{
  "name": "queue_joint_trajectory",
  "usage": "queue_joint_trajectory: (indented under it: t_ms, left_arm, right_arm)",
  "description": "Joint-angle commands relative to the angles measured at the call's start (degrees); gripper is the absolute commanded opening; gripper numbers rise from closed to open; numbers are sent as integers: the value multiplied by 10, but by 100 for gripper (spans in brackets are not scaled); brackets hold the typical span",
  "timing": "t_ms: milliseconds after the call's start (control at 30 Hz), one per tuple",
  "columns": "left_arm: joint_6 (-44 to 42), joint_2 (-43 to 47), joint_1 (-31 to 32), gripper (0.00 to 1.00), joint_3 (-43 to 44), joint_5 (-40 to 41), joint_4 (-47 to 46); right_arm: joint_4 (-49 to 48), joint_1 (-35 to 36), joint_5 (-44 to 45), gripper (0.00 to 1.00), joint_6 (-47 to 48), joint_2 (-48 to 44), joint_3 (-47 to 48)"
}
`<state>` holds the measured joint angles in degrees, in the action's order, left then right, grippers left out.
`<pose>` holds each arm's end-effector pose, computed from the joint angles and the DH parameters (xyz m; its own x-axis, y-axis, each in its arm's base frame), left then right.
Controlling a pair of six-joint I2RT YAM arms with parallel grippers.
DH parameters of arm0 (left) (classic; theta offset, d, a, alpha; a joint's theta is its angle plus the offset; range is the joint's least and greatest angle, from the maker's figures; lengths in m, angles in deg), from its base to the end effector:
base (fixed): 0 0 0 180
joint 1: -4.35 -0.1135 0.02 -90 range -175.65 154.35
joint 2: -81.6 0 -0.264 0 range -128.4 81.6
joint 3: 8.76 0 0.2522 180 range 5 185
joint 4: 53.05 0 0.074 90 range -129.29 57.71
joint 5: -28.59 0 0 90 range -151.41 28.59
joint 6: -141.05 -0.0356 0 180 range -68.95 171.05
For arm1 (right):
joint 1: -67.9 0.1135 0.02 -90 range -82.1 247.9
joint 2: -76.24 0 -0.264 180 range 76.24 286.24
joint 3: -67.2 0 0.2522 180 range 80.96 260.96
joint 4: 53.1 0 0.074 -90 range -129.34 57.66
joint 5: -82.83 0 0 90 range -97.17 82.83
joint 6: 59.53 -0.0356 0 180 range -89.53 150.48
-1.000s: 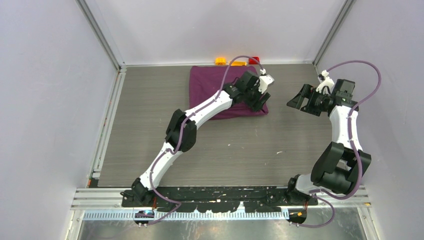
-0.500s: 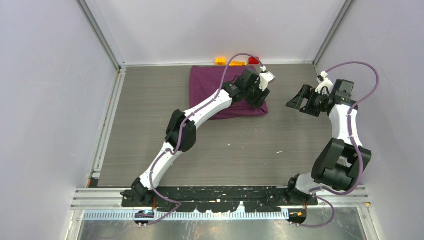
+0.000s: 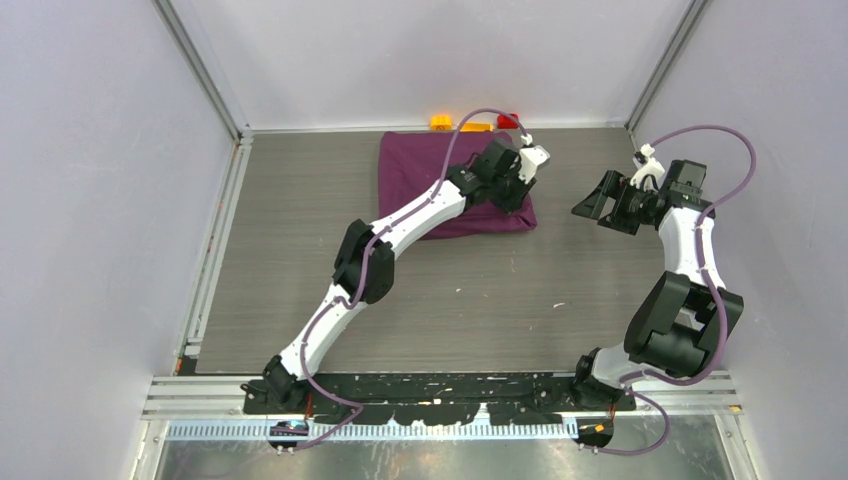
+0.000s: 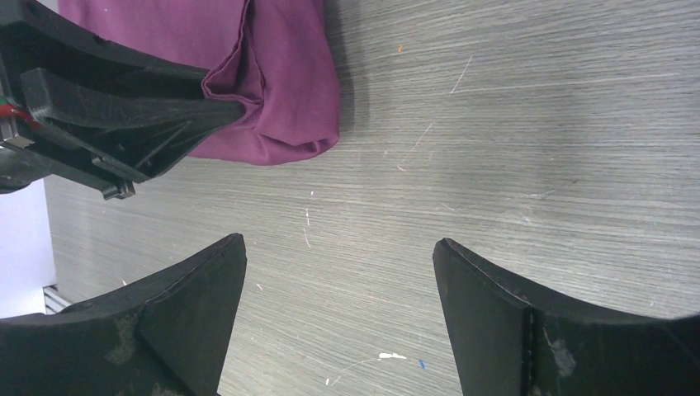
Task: Open and lay out the surgical kit
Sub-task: Open the surgical kit at the center of the board.
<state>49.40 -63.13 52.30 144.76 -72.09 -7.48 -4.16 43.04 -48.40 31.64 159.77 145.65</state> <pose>0.3783 -0.4292 0.2392 -0.3770 0.4602 -0.8038 0.8403 0.5349 -0.0879 0.2827 -0.1051 0.2719 -0.7334 0.3229 -0.5983 -0.0501 0.8519 0.5212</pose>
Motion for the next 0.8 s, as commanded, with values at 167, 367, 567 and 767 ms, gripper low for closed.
queue_joint_trajectory:
  t_ms: [167, 367, 567, 767]
  left_arm:
    - [14, 17, 2, 0, 40, -7, 0]
    - [33, 63, -5, 0, 36, 1, 8]
    - [43, 153, -45, 0, -10, 60, 16]
    - [63, 350, -199, 0, -192, 102, -5]
  right_arm:
    - [-11, -2, -12, 88, -2, -2, 1]
    - [-11, -2, -12, 88, -2, -5, 0]
    - [-11, -2, -15, 88, -5, -9, 1]
    - [-11, -2, -26, 88, -10, -16, 2]
